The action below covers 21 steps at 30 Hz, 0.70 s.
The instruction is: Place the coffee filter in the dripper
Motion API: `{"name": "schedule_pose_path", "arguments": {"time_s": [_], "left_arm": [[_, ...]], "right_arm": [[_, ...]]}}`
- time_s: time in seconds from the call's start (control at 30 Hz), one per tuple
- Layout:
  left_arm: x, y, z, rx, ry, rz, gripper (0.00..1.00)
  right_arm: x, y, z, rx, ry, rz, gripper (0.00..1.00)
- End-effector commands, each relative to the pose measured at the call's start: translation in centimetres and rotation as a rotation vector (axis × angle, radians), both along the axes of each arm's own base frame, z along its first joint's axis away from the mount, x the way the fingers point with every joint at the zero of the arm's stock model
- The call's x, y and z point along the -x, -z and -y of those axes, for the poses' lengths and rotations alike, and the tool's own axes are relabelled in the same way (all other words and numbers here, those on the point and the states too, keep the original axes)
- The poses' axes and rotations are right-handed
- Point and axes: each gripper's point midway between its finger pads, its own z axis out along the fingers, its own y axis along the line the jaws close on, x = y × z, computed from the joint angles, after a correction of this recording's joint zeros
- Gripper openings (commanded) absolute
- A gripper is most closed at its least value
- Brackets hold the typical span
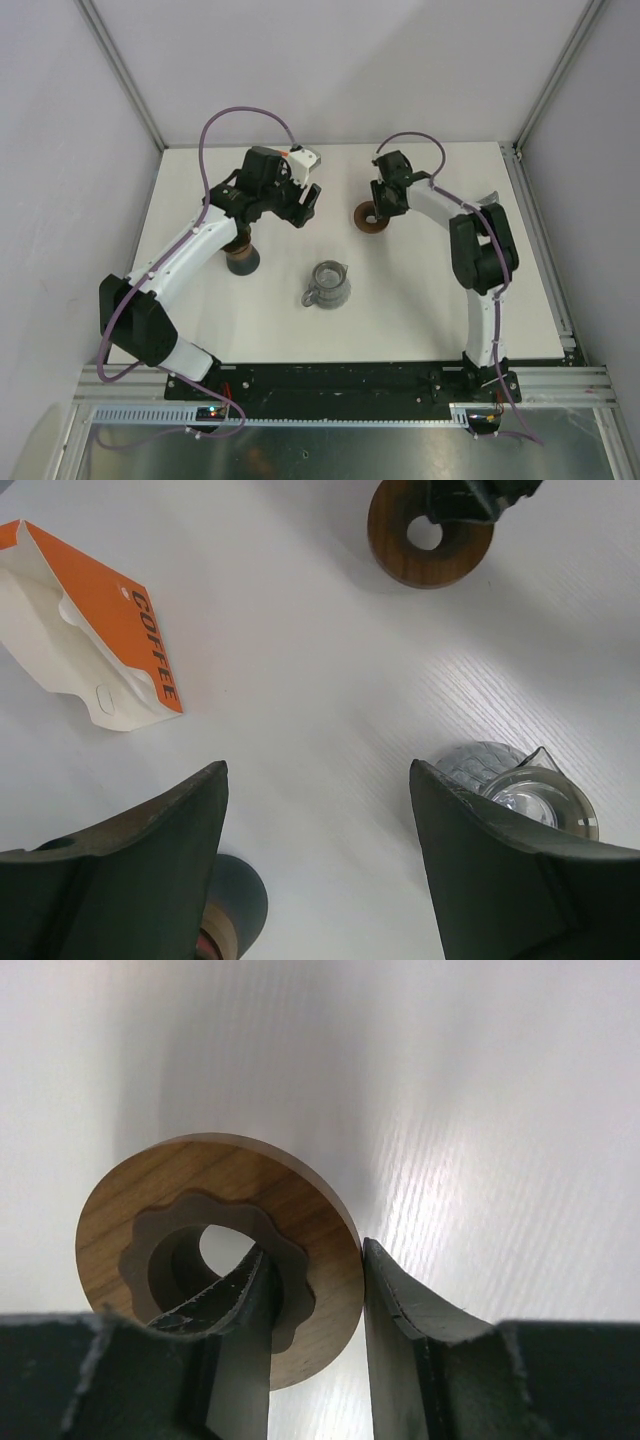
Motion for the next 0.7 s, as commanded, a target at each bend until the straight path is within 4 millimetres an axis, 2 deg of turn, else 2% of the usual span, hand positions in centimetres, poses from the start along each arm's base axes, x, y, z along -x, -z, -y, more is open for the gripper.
{"name": "schedule_pose_path", "arguments": {"time_s": [0.0,0.1,0.23,0.33,0.47,0.67], "left_arm": [[-0.4,-1.8,-0.4,0.002,-0.001,0.059,0.78],[-0.4,-1.7,-0.5,-0.003,-0.004,0.061,0.78],[-0.5,-1.9,-0.7,-0.006,-0.010,0.068,0.78],[-0.7,-2.1,-1.0,-0.012,-0.026,0.075,0.78],[-1.0,-2.7,-1.6,-0.011,-0.050,0.091,0.78],[-1.1,-3.3,-2.3,-0.007,-0.072,0.105,0.79]], "right_arm": [[0.5,-10.2,-1.0,-0.092,-0.050,0.190,0.00],[2.6,-13.7,-2.3,-0.128,-0.123,0.240,0.00],[7.3,-15.8,-5.6,-0.144,-0.310,0.232,0.00],[11.3,-16.0,-7.9,-0.120,-0.451,0.207,0.00],[15.5,-15.1,-9.8,-0.103,-0.577,0.162,0.00],[19.3,-12.8,-11.6,-0.079,-0.685,0.082,0.00]]}}
